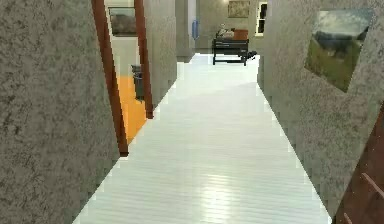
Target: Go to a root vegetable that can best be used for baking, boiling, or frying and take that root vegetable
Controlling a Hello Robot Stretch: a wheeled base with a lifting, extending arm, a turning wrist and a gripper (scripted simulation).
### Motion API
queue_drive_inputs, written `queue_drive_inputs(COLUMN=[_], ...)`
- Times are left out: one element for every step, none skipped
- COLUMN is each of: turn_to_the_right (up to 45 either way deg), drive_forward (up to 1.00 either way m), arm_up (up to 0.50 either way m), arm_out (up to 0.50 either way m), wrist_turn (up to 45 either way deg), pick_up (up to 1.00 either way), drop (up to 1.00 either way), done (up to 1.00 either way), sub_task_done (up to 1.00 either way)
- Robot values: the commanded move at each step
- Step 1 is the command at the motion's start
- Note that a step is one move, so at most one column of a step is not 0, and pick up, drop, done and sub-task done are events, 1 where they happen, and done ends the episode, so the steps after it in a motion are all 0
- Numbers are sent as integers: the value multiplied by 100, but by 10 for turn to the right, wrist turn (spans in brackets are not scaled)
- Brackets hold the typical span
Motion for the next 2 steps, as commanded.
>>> queue_drive_inputs(turn_to_the_right=[0,30], drive_forward=[100,0], arm_up=[0,0], arm_out=[0,0], wrist_turn=[0,0], pick_up=[0,0], drop=[0,0], done=[0,0], sub_task_done=[0,0])
